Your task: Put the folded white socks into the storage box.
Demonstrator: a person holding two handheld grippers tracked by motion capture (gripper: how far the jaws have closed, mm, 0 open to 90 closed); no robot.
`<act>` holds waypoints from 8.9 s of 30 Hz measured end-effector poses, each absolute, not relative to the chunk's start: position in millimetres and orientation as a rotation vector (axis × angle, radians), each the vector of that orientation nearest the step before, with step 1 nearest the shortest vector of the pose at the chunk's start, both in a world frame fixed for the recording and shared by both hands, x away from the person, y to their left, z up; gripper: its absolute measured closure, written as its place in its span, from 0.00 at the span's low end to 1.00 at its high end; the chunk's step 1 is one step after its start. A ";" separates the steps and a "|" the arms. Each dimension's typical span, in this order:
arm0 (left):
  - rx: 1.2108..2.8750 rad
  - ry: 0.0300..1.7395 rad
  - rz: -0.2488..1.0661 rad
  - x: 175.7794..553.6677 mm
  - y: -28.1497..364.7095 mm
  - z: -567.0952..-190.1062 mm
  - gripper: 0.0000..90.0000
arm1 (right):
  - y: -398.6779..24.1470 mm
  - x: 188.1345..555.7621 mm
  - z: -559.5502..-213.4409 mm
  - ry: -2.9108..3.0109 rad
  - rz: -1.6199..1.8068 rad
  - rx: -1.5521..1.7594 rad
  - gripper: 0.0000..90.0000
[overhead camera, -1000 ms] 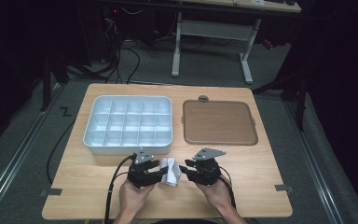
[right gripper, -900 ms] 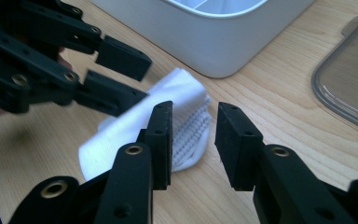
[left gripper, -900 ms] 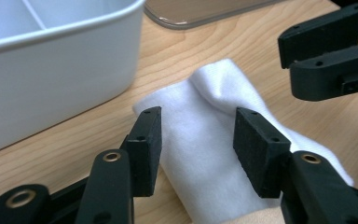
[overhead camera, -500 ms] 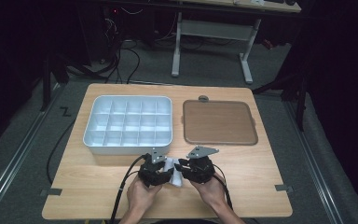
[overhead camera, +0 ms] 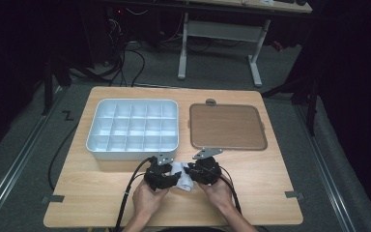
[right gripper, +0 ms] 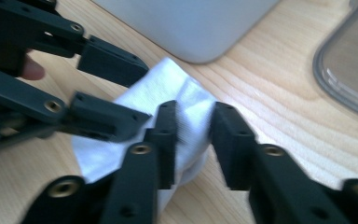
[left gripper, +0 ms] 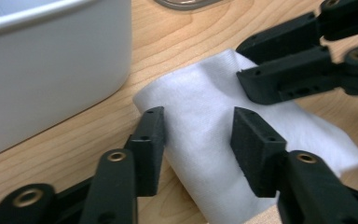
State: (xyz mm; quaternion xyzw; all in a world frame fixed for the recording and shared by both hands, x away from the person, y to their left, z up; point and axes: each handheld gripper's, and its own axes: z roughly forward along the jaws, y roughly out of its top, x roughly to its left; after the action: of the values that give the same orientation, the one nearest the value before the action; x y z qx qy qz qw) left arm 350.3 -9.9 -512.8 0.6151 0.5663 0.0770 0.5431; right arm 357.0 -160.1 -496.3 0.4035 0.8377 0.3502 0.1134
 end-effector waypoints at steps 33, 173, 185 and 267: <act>1.450 1.263 0.160 349.0 -8.0 -510.3 0.62 | -176.7 360.2 -504.3 2.412 1.191 1.298 0.72; 1.348 1.409 -0.062 362.9 -16.6 -515.8 0.80 | -318.0 339.9 -531.0 2.001 0.848 1.502 0.44; 1.363 1.380 -0.084 364.9 -16.4 -506.0 0.81 | -318.7 340.4 -531.1 2.005 0.853 1.498 0.44; 1.232 1.348 -0.036 371.1 106.3 -416.3 0.81 | -317.6 340.5 -531.0 2.017 0.857 1.487 0.45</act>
State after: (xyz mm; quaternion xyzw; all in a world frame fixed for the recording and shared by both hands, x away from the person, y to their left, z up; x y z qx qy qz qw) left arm 371.1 106.3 -416.3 0.5340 0.5843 -0.0157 0.6109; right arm 340.5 -317.6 -531.0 0.5446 0.7385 0.3137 0.2441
